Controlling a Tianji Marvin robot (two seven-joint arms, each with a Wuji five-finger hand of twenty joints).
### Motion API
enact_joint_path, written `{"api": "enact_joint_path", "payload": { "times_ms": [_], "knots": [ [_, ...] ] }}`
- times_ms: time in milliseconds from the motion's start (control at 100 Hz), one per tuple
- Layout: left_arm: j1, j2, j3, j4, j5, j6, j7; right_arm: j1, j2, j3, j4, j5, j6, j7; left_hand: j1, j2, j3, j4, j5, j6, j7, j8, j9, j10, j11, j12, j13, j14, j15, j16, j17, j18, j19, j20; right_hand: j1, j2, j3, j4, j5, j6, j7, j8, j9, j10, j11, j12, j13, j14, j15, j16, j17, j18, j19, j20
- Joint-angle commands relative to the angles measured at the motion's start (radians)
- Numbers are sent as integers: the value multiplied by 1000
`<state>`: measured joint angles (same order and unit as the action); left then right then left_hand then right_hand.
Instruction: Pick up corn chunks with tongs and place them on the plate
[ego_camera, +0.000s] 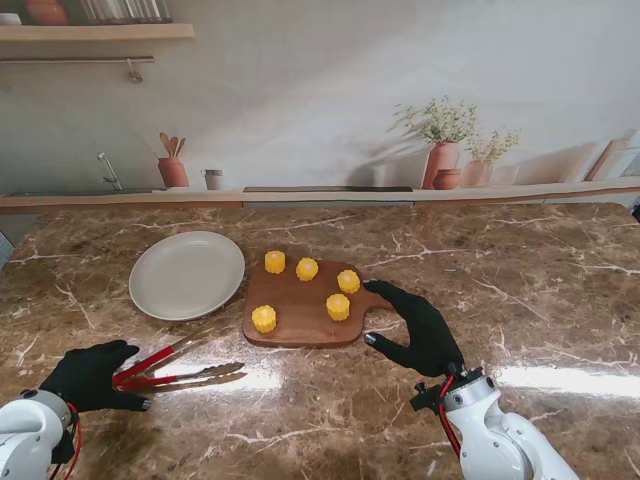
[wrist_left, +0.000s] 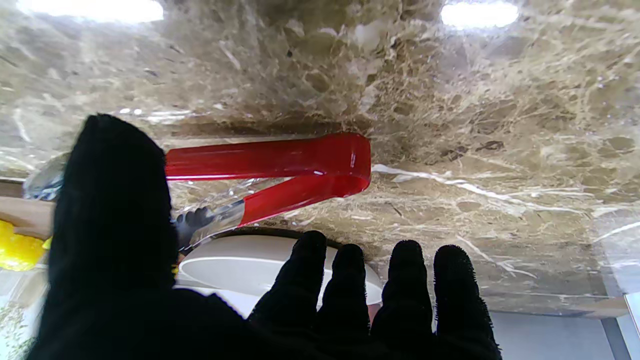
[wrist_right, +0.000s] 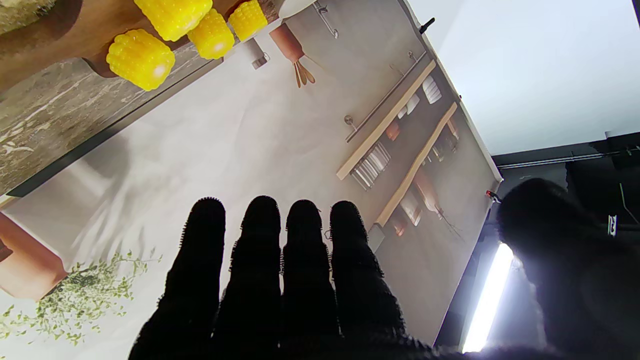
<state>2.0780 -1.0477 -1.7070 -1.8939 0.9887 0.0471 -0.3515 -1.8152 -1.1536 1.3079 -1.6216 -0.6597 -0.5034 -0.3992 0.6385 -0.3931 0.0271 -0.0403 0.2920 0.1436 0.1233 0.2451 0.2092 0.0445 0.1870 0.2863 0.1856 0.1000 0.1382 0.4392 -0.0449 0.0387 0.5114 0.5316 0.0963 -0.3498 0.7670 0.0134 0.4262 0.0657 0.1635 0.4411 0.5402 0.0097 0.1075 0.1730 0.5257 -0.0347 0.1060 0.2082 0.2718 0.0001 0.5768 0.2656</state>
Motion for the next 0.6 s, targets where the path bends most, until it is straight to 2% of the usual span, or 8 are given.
{"api": "enact_joint_path", "payload": {
  "times_ms": [0,280,360,400,410,430,550,590],
  "knots": [
    [-14,3,15,26,7,1,3,-8,-3,2,4,5,0,16,8,-31,-38,3,-54,17,-10,23,-40,1,-19,15,-30,-24,-18,-13,-12,-22,-28,34,-5,-17,20,-27,-16,-14,-9,8,9,-17,-8,18,31,1,3,11,8,0,22,24],
    [-75,11,68,81,26,8,-8,-11,-2,4,4,9,-5,22,41,-17,-21,14,-52,-20,19,62,-31,-24,-7,42,-5,-27,-3,1,-7,-14,-15,75,-4,-14,25,-29,-14,-16,-7,9,13,-18,-6,20,33,6,4,14,13,9,29,33],
    [-87,11,83,94,38,19,-2,-12,-2,5,3,9,-6,22,64,-11,6,26,-46,-36,67,110,-25,-27,13,60,12,-22,5,18,-8,-7,12,104,-4,-10,25,-29,-12,-17,-6,9,16,-18,-5,21,35,5,5,15,15,11,31,35],
    [-91,12,89,99,45,22,0,-13,-2,5,2,10,-7,23,67,-10,31,29,-52,-45,98,140,-24,-32,23,67,18,-21,9,26,-9,-2,23,111,-4,-8,25,-29,-12,-16,-6,9,16,-18,-5,21,35,6,5,15,15,10,31,36],
    [-92,12,90,100,47,22,0,-13,-2,6,2,10,-7,24,41,-23,99,21,-55,-47,102,168,-23,-32,22,68,19,-21,6,32,-9,-2,25,108,-4,-7,25,-29,-12,-16,-6,9,16,-18,-5,21,35,6,4,15,15,10,32,36],
    [-94,12,92,103,50,22,0,-14,-2,6,1,11,-7,25,19,-32,158,14,-62,-56,121,197,-23,-34,24,70,20,-22,6,35,-9,0,27,106,-4,-6,25,-29,-12,-16,-6,8,17,-18,-5,21,36,6,5,15,16,10,32,37],
    [-100,13,101,113,62,29,-1,-15,-2,8,1,14,-9,29,26,-26,281,2,-113,-96,242,299,-21,-40,37,82,28,-23,12,40,-9,1,36,108,-2,2,23,-29,-12,-17,-6,8,20,-17,-4,23,36,8,4,16,18,13,34,40],
    [-100,13,102,115,69,34,0,-15,-2,8,1,15,-11,28,56,-5,327,-3,-128,-116,292,340,-19,-39,47,90,31,-23,15,44,-9,2,41,109,-2,5,22,-29,-10,-18,-6,8,21,-19,-4,23,36,9,4,16,20,15,36,41]
  ]
}}
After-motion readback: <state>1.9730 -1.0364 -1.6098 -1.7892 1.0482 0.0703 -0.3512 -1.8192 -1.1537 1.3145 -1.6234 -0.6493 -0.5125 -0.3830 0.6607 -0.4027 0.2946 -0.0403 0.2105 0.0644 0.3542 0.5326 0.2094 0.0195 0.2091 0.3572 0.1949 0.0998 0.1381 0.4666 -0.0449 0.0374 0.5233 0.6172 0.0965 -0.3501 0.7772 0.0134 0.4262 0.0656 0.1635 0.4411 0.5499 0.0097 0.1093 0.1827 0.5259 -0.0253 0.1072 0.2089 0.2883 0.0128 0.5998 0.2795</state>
